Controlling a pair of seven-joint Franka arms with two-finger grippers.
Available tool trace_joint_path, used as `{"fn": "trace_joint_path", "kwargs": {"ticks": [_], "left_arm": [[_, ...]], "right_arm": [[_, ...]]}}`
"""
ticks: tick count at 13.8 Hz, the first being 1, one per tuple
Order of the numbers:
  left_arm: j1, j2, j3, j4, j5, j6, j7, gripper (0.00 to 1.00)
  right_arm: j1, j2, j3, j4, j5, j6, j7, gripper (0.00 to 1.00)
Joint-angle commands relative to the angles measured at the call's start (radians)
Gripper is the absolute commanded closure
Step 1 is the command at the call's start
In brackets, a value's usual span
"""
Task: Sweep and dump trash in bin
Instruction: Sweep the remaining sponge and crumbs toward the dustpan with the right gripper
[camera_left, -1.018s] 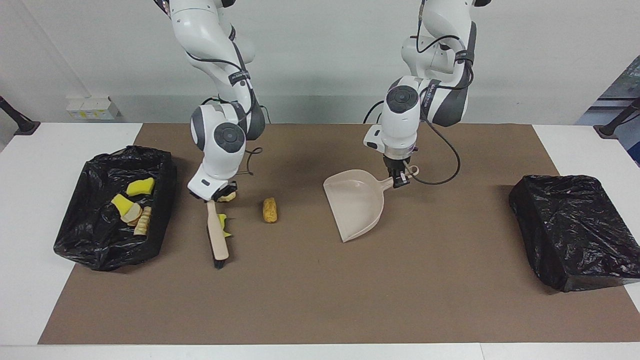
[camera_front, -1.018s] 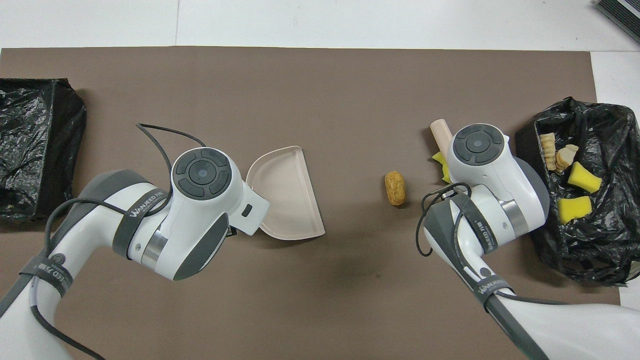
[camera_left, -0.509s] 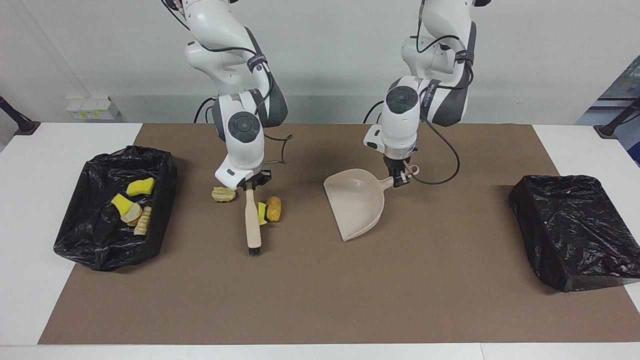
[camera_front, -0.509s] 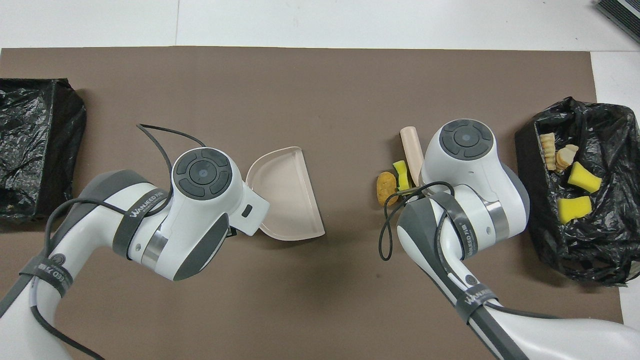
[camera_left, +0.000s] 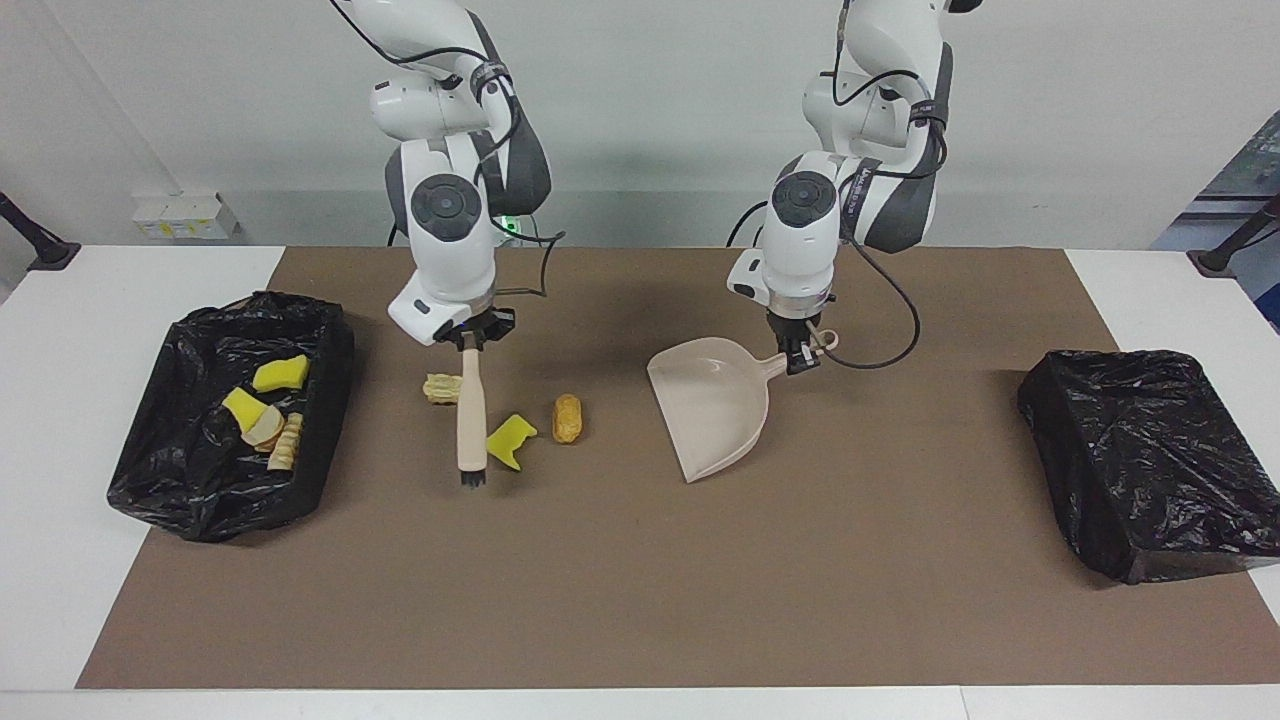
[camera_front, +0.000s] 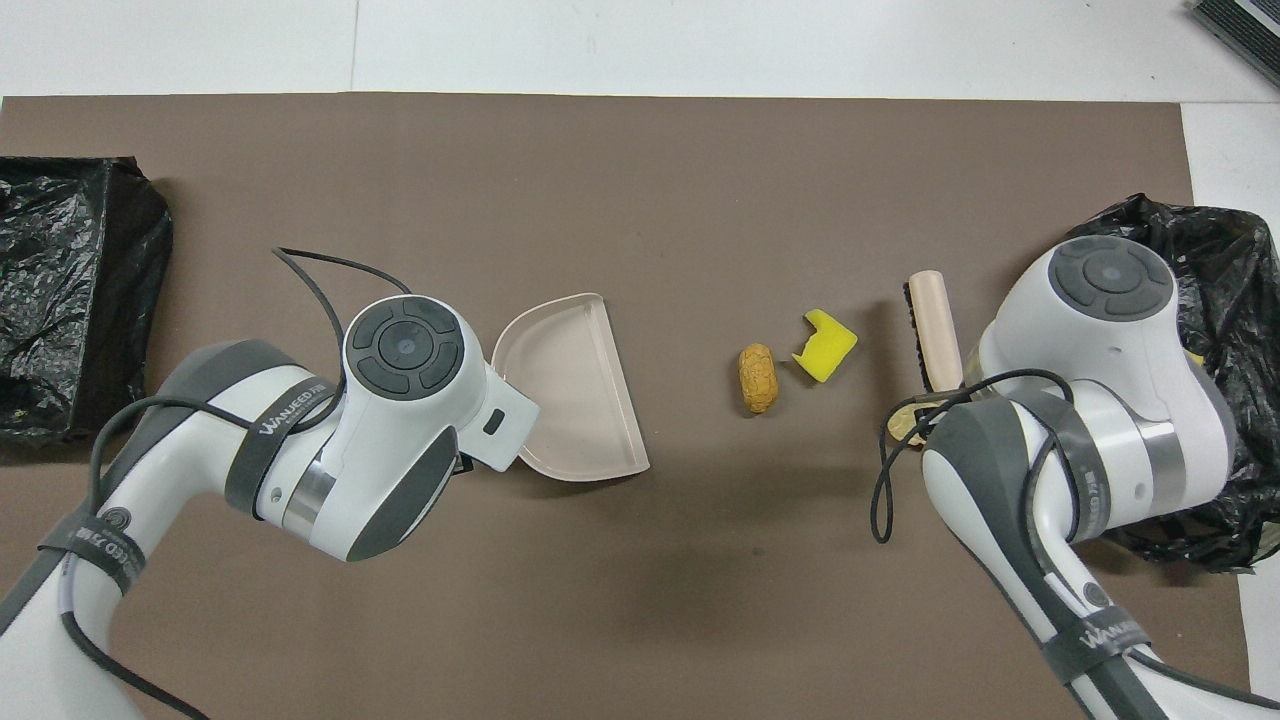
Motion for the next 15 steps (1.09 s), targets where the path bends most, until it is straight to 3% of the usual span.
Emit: {"fn": "trace_joint_path", "kwargs": {"ticks": [1, 3, 7, 11, 15], "left_arm": [[0.0, -0.013, -0.002, -0.016, 0.02, 0.012, 0.008, 1.0], [0.0, -0.016, -0.002, -0.024, 0.02, 0.012, 0.007, 1.0], [0.0, -0.016, -0.002, -0.025, 0.02, 0.012, 0.008, 1.0], [0.001, -0.017, -0.002, -0.025, 0.02, 0.011, 0.007, 1.0], [0.001, -0.017, 0.0, -0.029, 0.02, 0.011, 0.007, 1.0]], "right_arm": [[-0.032, -0.131, 0.008, -0.215, -0.061, 0.14, -0.012, 1.0], [-0.081, -0.17, 0.009, -0.285, -0.064, 0.186, -0.043, 1.0], [-0.069, -0.167, 0.012, -0.325, -0.062, 0.217, 0.028, 1.0], [0.007, -0.129, 0.014, -0.316, -0.035, 0.232, 0.164, 1.0], [0.069, -0.063, 0.017, -0.226, 0.034, 0.26, 0.19, 1.0]]}}
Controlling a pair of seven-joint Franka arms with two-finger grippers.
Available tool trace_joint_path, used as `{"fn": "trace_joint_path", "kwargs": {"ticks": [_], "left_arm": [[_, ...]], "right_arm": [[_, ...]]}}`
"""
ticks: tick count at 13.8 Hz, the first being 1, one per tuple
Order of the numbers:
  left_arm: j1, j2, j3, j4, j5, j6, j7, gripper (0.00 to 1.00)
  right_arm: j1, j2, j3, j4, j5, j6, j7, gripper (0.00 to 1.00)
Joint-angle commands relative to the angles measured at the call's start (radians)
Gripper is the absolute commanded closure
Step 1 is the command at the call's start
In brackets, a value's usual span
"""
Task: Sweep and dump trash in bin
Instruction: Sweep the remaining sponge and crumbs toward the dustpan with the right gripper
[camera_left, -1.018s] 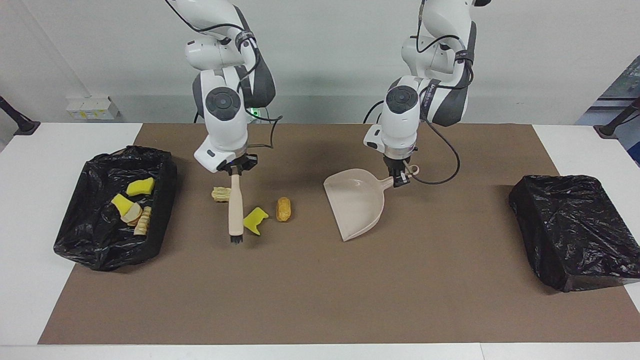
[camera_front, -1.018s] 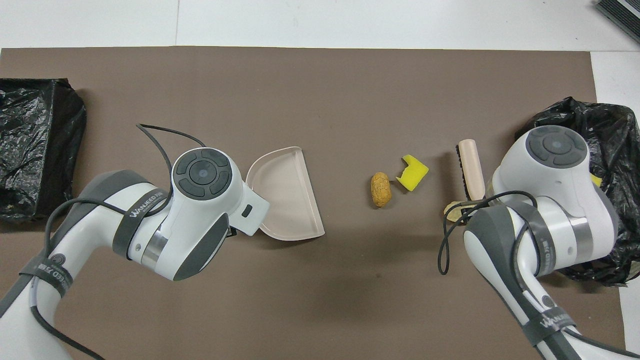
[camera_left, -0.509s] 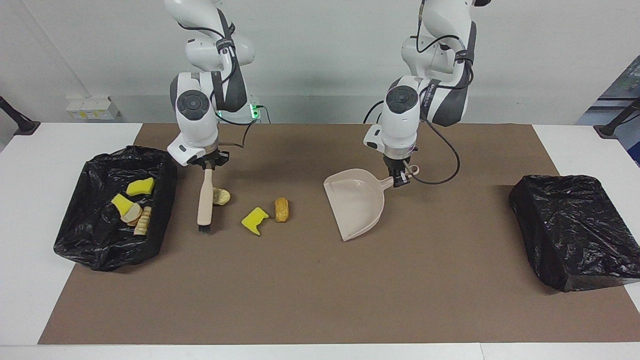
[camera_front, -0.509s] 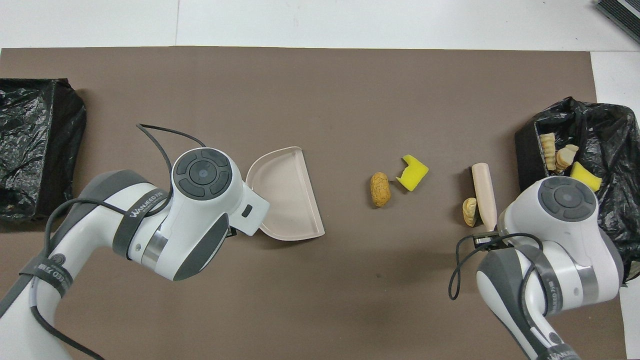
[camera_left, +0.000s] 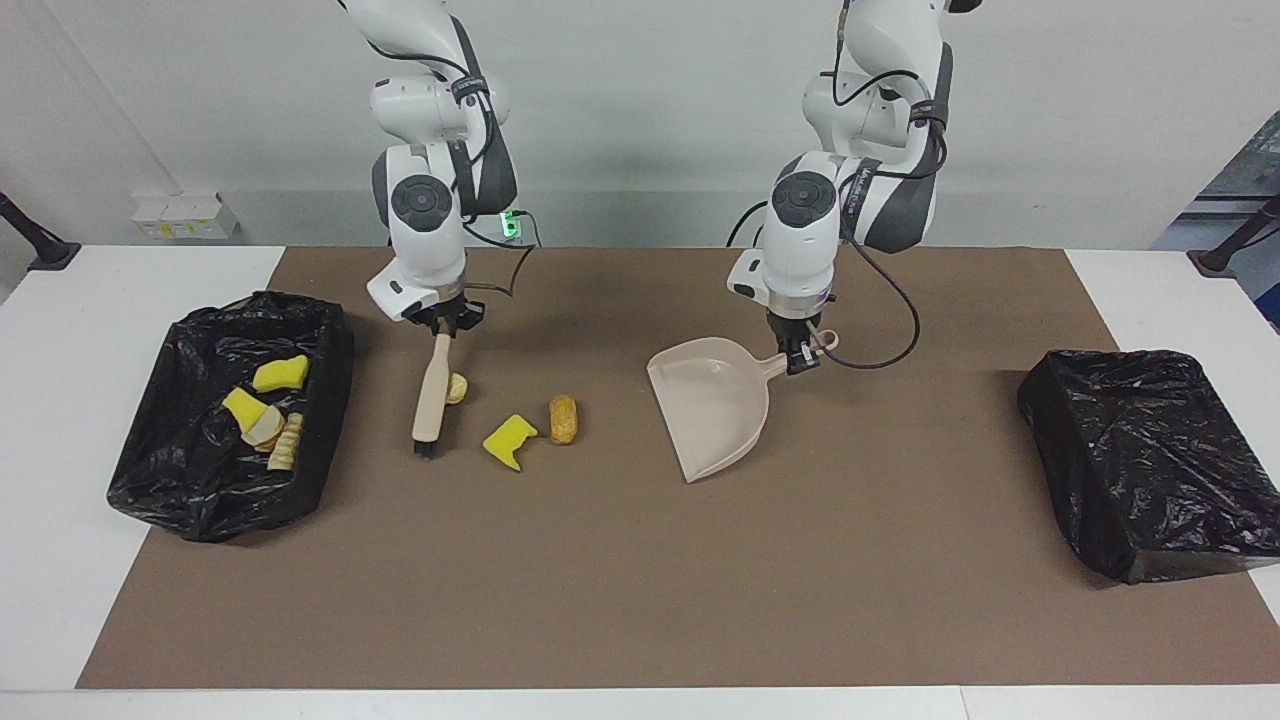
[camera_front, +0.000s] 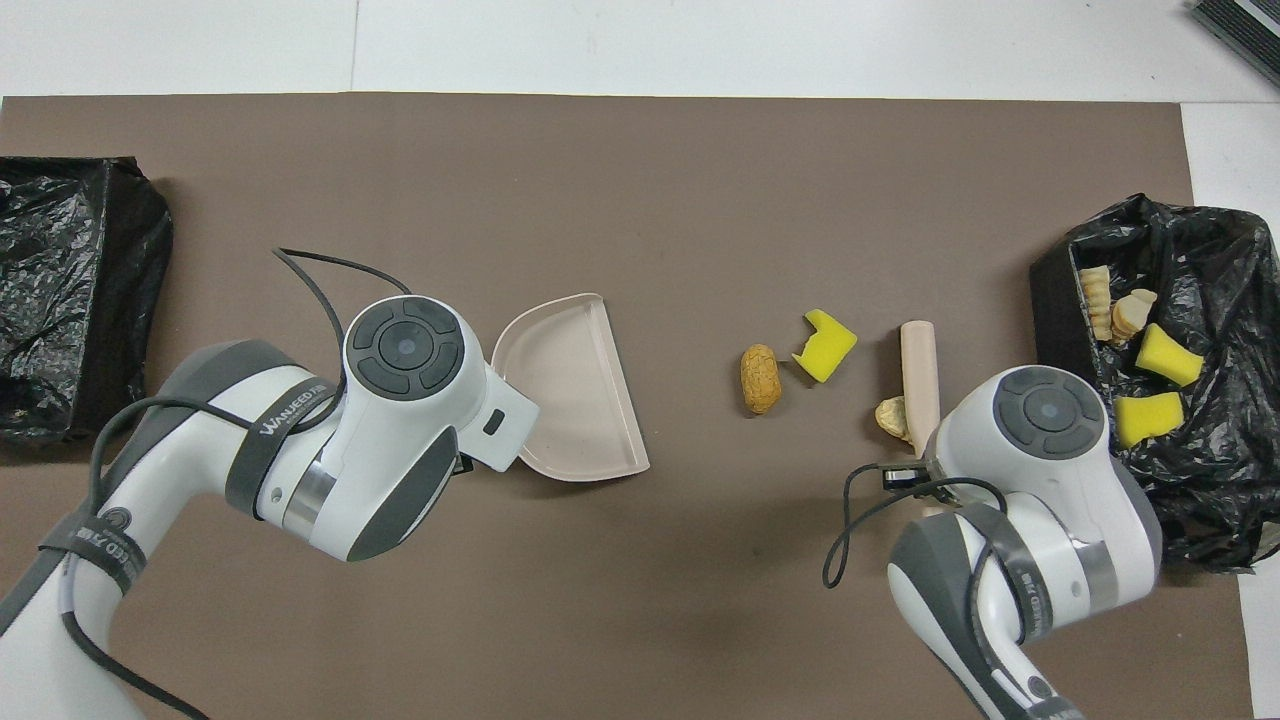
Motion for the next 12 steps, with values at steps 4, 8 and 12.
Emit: {"fn": "trace_joint_path", "kwargs": {"ticks": [4, 8, 12], "left_arm": [[0.003, -0.017, -0.001, -0.027, 0.019, 0.01, 0.008, 1.0], [0.005, -0.017, -0.001, -0.027, 0.019, 0.01, 0.007, 1.0], [0.005, -0.017, -0.001, -0.027, 0.019, 0.014, 0.007, 1.0]], "right_arm": [[0.055, 0.125, 0.006, 0.159, 0.087, 0.011, 0.006, 1.0], [0.065, 0.207, 0.042, 0.238, 0.146, 0.011, 0.003, 1.0], [0.144, 0.274, 0.056, 0.295, 0.265, 0.008, 0.001, 1.0]]}}
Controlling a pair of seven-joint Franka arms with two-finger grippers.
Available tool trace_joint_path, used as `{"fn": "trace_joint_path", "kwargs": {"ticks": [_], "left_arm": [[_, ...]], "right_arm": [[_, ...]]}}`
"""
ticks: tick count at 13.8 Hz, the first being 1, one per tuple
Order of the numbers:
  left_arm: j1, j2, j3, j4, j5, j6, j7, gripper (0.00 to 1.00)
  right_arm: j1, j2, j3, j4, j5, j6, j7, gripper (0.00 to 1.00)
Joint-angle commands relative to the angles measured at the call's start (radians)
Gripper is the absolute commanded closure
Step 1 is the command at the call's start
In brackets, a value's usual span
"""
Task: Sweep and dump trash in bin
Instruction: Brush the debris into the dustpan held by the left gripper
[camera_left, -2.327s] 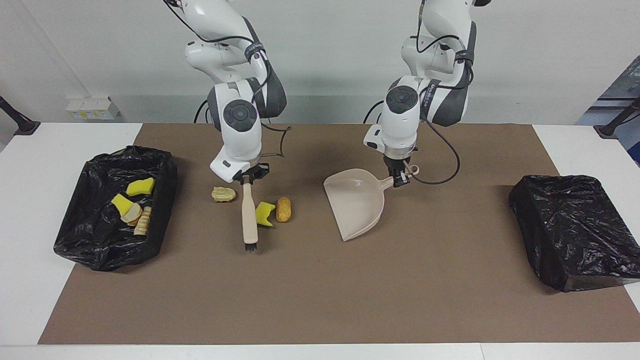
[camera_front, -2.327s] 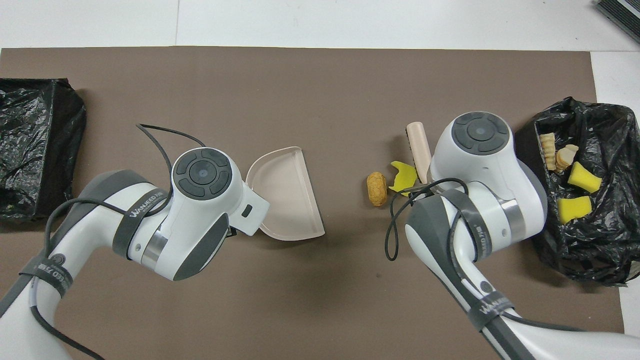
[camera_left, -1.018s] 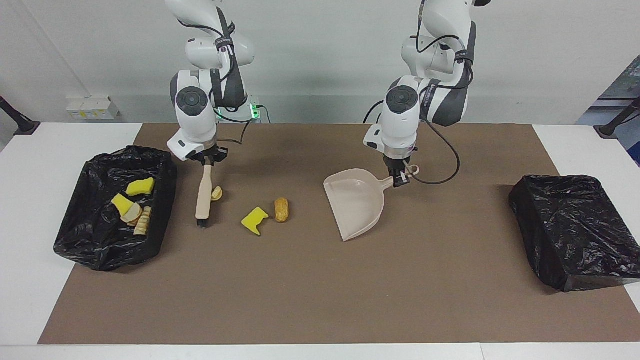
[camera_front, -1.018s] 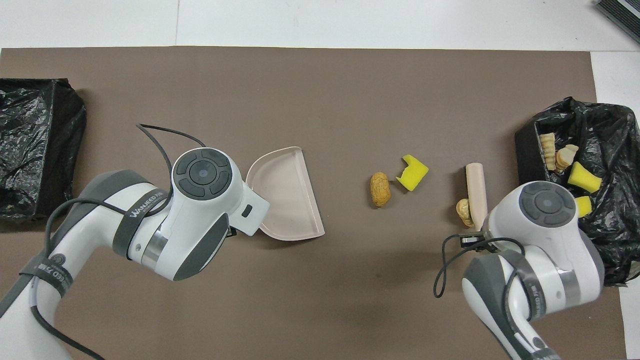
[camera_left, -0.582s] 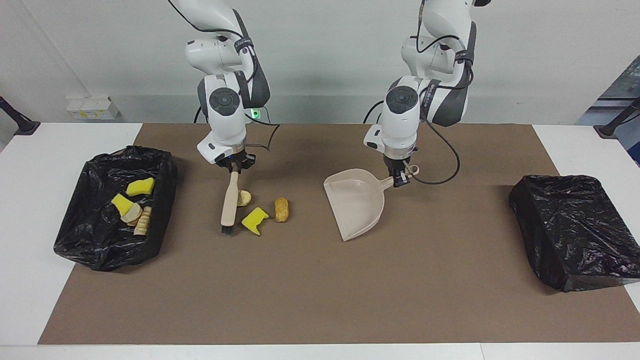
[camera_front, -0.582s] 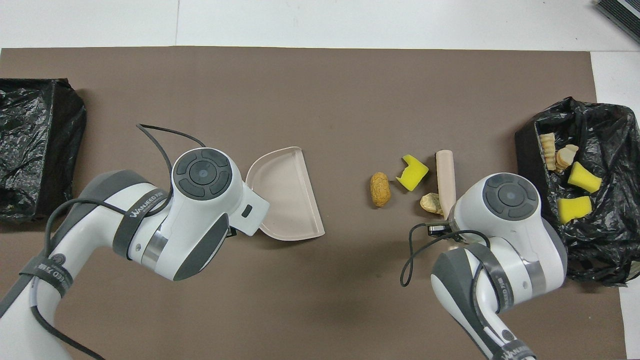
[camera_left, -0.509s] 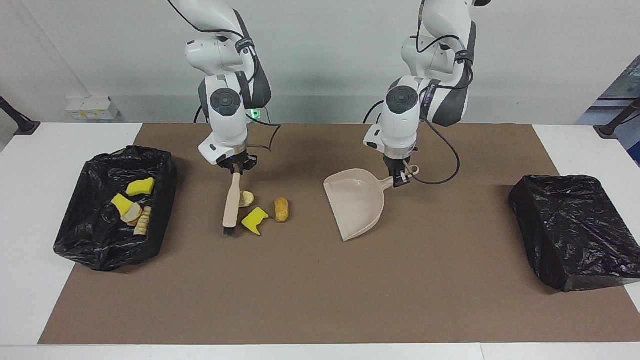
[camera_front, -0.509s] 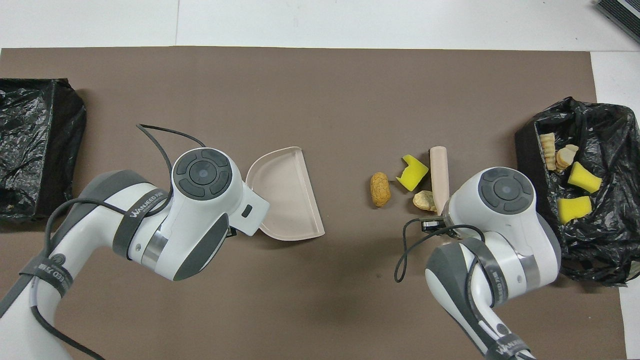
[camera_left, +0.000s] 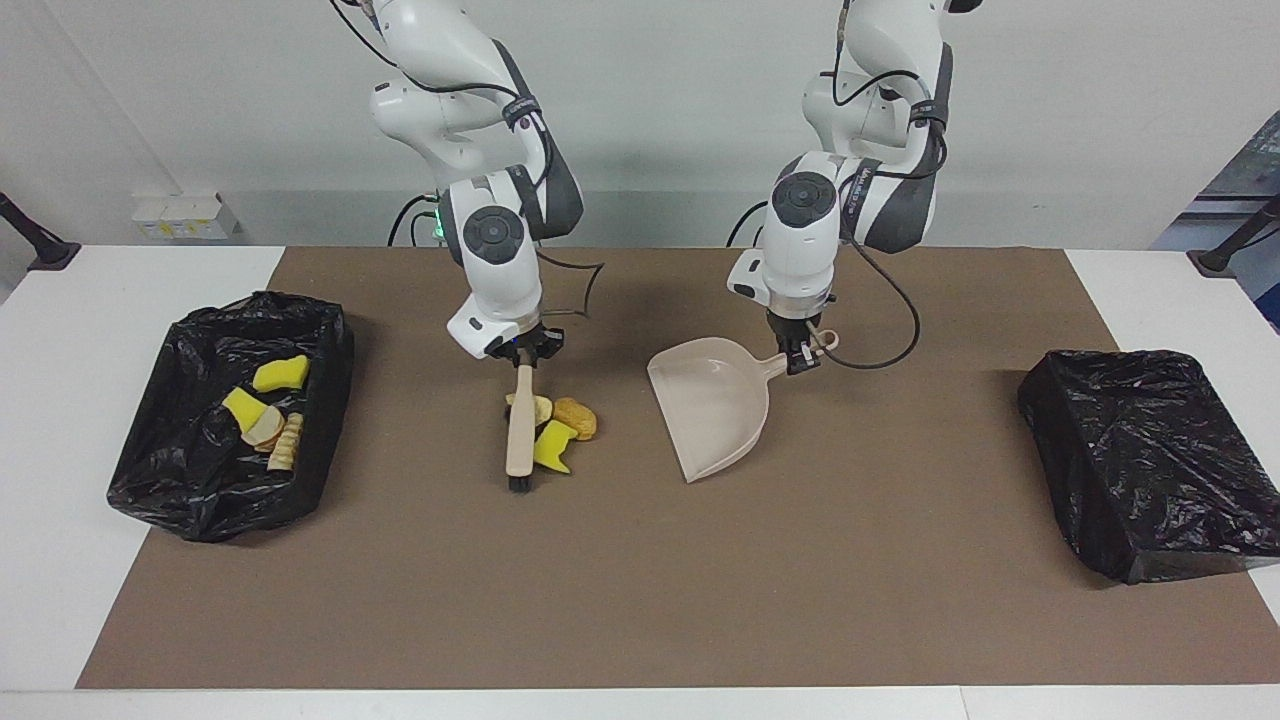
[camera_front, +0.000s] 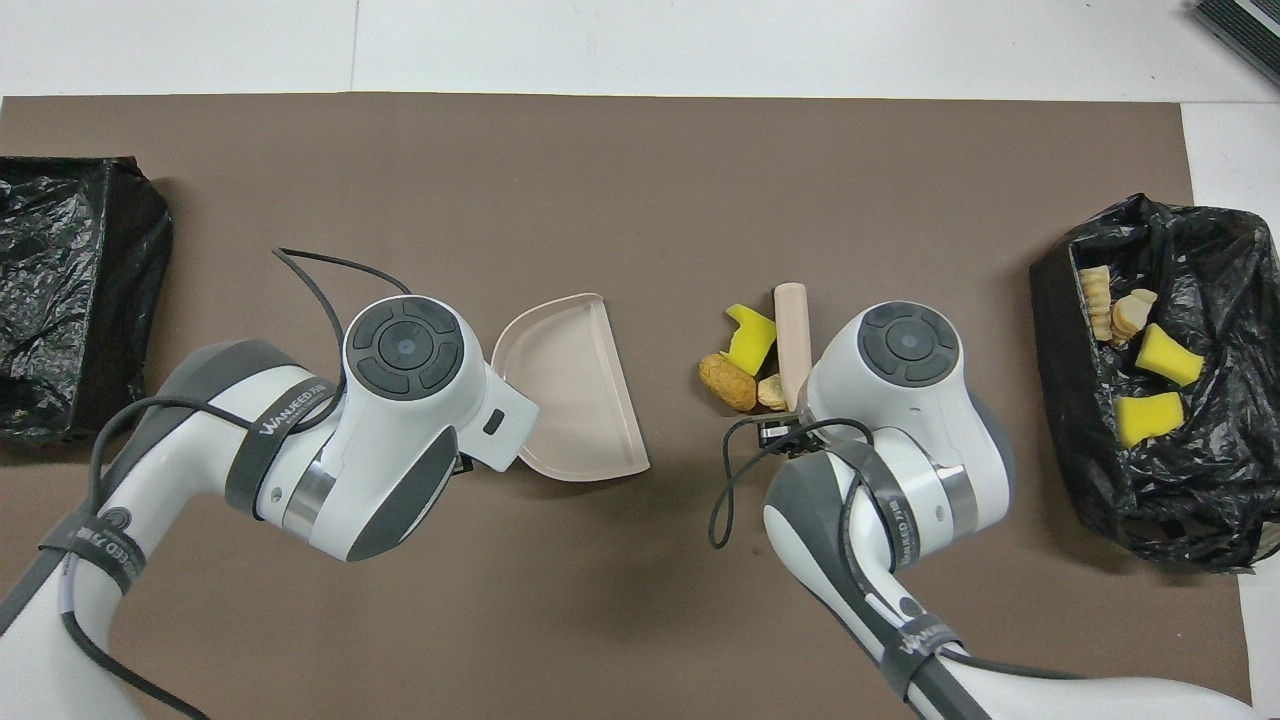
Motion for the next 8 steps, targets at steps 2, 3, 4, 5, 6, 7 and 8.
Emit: {"fn": "trace_joint_path", "kwargs": {"ticks": [2, 3, 4, 5, 6, 7, 8], "left_arm": [[0.004, -0.017, -0.001, -0.027, 0.019, 0.013, 0.007, 1.0], [0.004, -0.017, -0.001, -0.027, 0.019, 0.013, 0.007, 1.0], [0.004, -0.017, -0.001, -0.027, 0.019, 0.013, 0.008, 1.0], [0.004, -0.017, -0.001, -0.029, 0.019, 0.012, 0.011, 1.0], [0.004, -0.019, -0.001, -0.029, 0.019, 0.012, 0.014, 1.0], [0.011, -0.017, -0.001, -0.029, 0.019, 0.015, 0.016, 1.0], [0.024, -0.017, -0.002, -0.03, 0.019, 0.019, 0.037, 1.0]], "right_arm": [[0.061, 0.045, 0.016, 0.061, 0.141, 0.0, -0.032, 1.0], [0.084, 0.045, 0.03, 0.065, 0.171, 0.009, -0.055, 1.0], [0.104, 0.044, 0.036, 0.067, 0.203, 0.018, -0.093, 1.0], [0.114, 0.042, 0.049, 0.069, 0.211, 0.023, -0.21, 1.0], [0.121, 0.042, 0.056, 0.075, 0.231, 0.023, -0.282, 1.0], [0.121, 0.039, 0.059, 0.072, 0.289, 0.023, -0.296, 1.0], [0.122, 0.036, 0.061, 0.072, 0.328, 0.023, -0.296, 1.0]]}}
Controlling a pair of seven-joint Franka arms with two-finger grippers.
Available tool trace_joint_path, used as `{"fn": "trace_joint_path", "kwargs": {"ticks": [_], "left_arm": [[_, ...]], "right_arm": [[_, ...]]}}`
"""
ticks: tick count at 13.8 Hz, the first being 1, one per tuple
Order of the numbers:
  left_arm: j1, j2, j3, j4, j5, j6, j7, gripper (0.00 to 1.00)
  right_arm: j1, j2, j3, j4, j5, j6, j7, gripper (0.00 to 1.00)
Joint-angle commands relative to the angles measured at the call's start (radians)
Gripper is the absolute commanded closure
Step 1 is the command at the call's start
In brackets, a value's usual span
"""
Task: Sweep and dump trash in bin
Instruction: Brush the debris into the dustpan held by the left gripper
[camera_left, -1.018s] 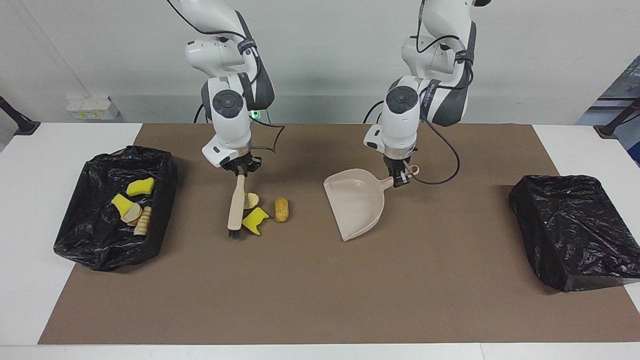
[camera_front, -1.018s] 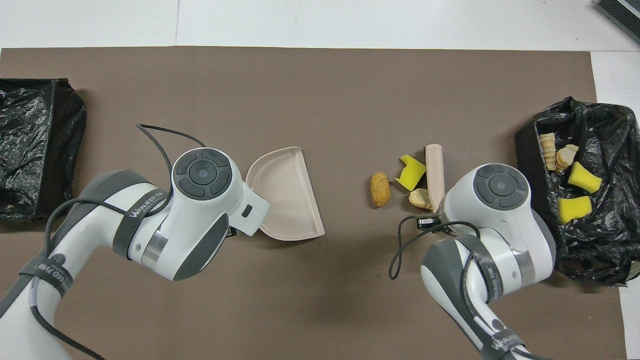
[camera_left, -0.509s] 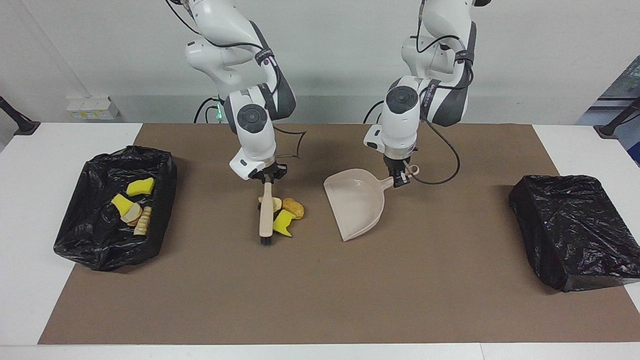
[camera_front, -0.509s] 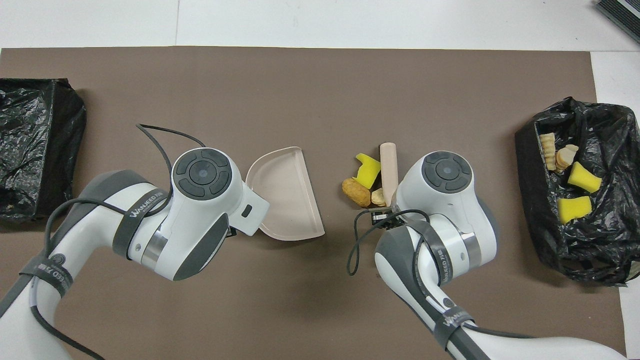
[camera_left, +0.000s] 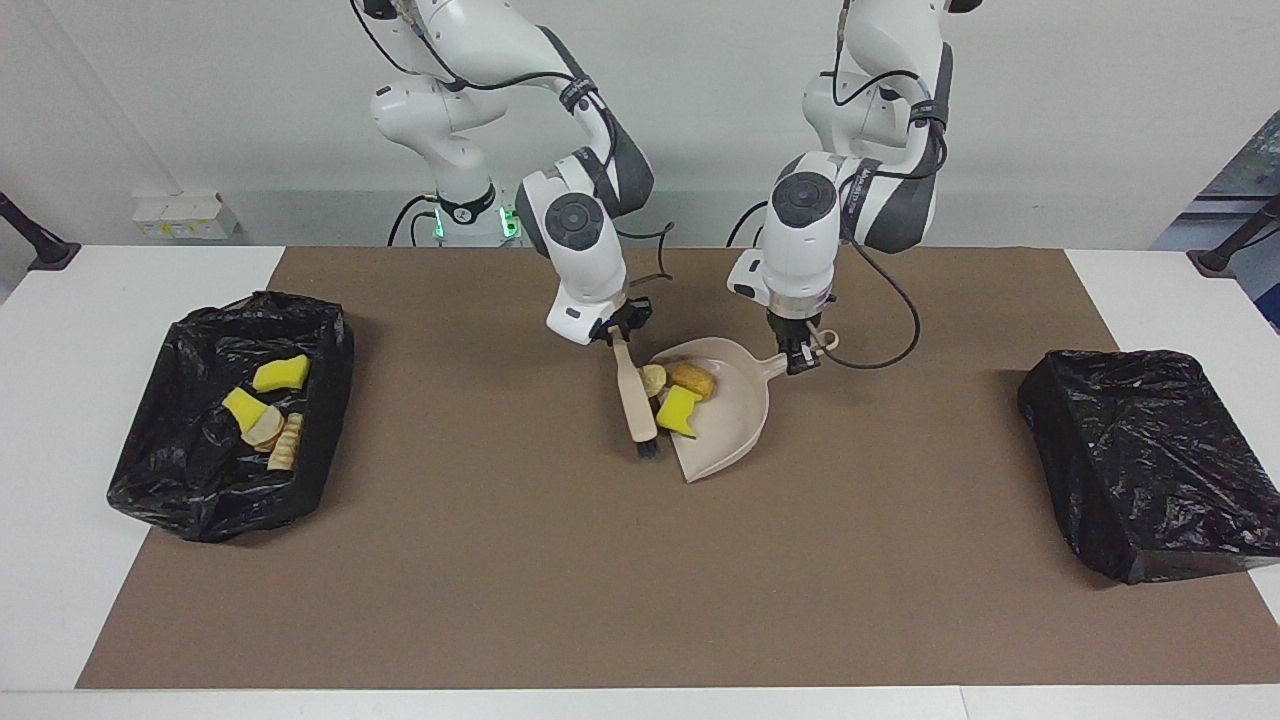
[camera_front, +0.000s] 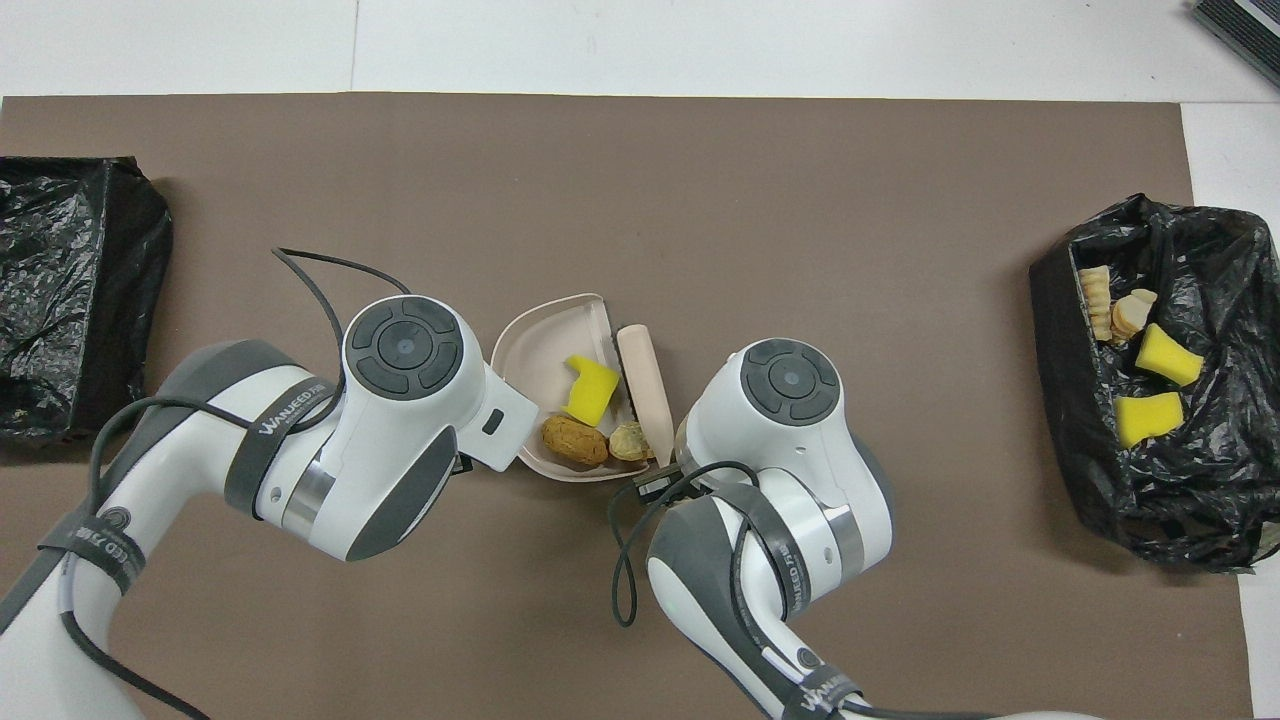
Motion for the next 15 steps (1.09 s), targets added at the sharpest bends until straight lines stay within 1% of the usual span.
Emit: {"fn": "trace_joint_path", "kwargs": {"ticks": [1, 2, 3, 5, 7, 9, 10, 12, 14, 15], "left_arm": [[0.022, -0.017, -0.001, -0.031, 0.019, 0.024, 0.092, 1.0], [0.031, -0.016, -0.001, -0.032, 0.019, 0.031, 0.142, 1.0], [0.046, -0.014, -0.003, -0.032, 0.019, 0.044, 0.154, 1.0], [0.049, -0.011, -0.003, -0.032, 0.019, 0.077, 0.16, 1.0], [0.064, -0.005, -0.003, -0.032, 0.019, 0.099, 0.172, 1.0], [0.075, -0.003, -0.004, -0.032, 0.012, 0.1, 0.233, 1.0], [0.075, -0.003, -0.004, -0.032, 0.012, 0.102, 0.237, 1.0], [0.077, -0.003, -0.004, -0.032, 0.012, 0.122, 0.256, 1.0], [0.097, 0.0, -0.004, -0.031, -0.02, 0.163, 0.305, 1.0], [0.11, -0.002, -0.004, -0.029, -0.049, 0.175, 0.368, 1.0]], "right_arm": [[-0.003, 0.002, 0.012, 0.017, 0.111, 0.008, -0.063, 1.0], [0.0, -0.018, 0.012, 0.019, 0.168, 0.005, -0.056, 1.0], [-0.008, -0.048, 0.012, 0.019, 0.205, -0.009, -0.054, 1.0], [-0.029, -0.091, 0.005, 0.025, 0.22, -0.068, -0.013, 1.0], [-0.038, -0.097, 0.003, 0.057, 0.22, -0.105, 0.024, 1.0], [-0.046, -0.102, -0.002, 0.067, 0.213, -0.124, 0.059, 1.0], [-0.07, -0.111, -0.003, 0.074, 0.205, -0.154, 0.059, 1.0], [-0.151, -0.114, -0.005, 0.089, 0.191, -0.236, 0.059, 1.0], [-0.186, -0.116, -0.006, 0.091, 0.1, -0.254, 0.061, 1.0], [-0.198, -0.117, -0.009, 0.091, 0.07, -0.257, 0.063, 1.0]]}}
